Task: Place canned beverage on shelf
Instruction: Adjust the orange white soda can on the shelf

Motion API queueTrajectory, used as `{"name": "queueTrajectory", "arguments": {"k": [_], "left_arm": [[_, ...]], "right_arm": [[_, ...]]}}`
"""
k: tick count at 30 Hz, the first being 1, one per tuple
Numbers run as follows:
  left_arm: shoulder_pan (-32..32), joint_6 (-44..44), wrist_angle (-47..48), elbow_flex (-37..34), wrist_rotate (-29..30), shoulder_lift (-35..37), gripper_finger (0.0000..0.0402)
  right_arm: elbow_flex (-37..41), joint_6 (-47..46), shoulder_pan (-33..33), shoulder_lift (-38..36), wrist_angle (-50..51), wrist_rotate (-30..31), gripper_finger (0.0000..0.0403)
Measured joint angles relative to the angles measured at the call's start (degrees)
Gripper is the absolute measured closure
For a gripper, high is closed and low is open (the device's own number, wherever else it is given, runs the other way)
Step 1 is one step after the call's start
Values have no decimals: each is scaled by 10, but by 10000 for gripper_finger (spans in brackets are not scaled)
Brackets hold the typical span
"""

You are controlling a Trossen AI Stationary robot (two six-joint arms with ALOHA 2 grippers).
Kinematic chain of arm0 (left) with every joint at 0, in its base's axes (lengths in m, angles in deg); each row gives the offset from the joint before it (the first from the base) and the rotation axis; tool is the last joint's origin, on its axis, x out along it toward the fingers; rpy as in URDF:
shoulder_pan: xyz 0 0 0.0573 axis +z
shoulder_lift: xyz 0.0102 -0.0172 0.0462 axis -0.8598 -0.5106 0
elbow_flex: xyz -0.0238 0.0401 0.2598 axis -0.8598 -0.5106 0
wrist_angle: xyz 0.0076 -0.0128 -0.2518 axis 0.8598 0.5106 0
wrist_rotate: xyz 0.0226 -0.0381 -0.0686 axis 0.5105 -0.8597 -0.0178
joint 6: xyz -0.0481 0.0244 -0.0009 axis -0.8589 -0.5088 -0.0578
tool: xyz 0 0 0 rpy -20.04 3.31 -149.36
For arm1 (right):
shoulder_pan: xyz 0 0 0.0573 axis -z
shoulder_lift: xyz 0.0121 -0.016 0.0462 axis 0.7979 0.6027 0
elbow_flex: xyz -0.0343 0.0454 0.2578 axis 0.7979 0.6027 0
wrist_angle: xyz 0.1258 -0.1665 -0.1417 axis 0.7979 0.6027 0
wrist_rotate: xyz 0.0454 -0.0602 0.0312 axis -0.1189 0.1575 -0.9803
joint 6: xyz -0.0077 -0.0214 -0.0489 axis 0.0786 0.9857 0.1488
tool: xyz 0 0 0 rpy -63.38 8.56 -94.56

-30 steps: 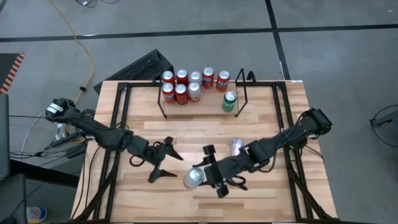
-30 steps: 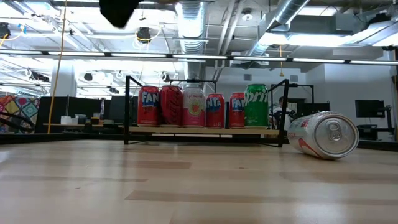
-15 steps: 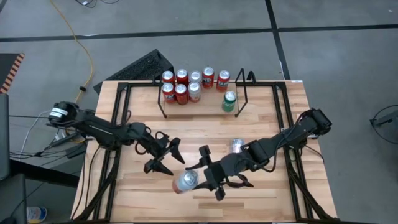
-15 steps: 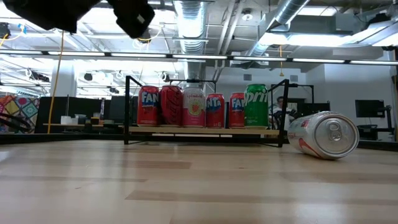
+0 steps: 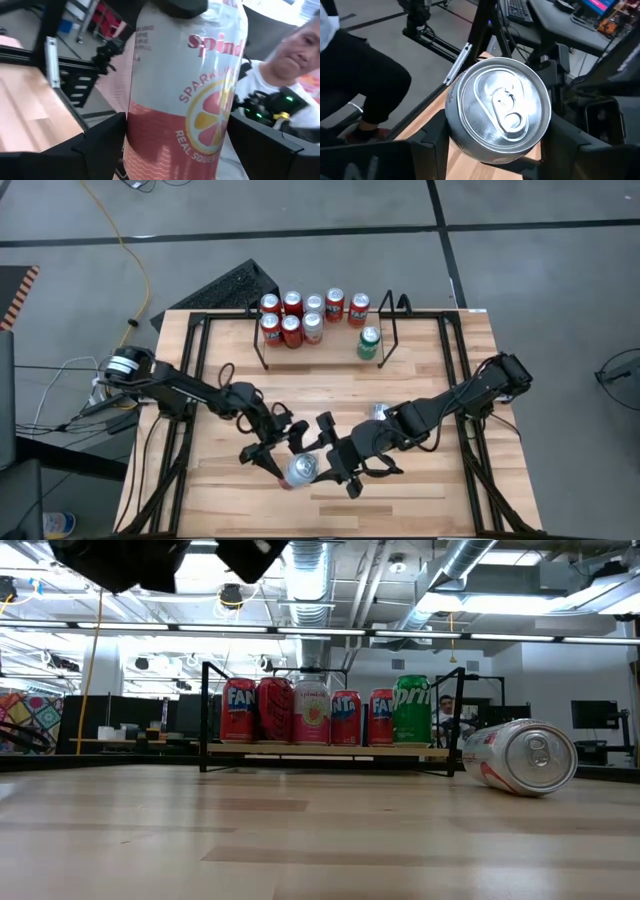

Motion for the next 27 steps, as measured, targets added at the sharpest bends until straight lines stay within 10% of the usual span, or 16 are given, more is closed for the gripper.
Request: {"name": "queueTrajectory", "arguments": {"k": [27], "left_arm": [[-32, -77, -99, 63, -76, -70, 114]], "right_arm": [[-2, 30, 36, 9, -9, -18, 170]]}}
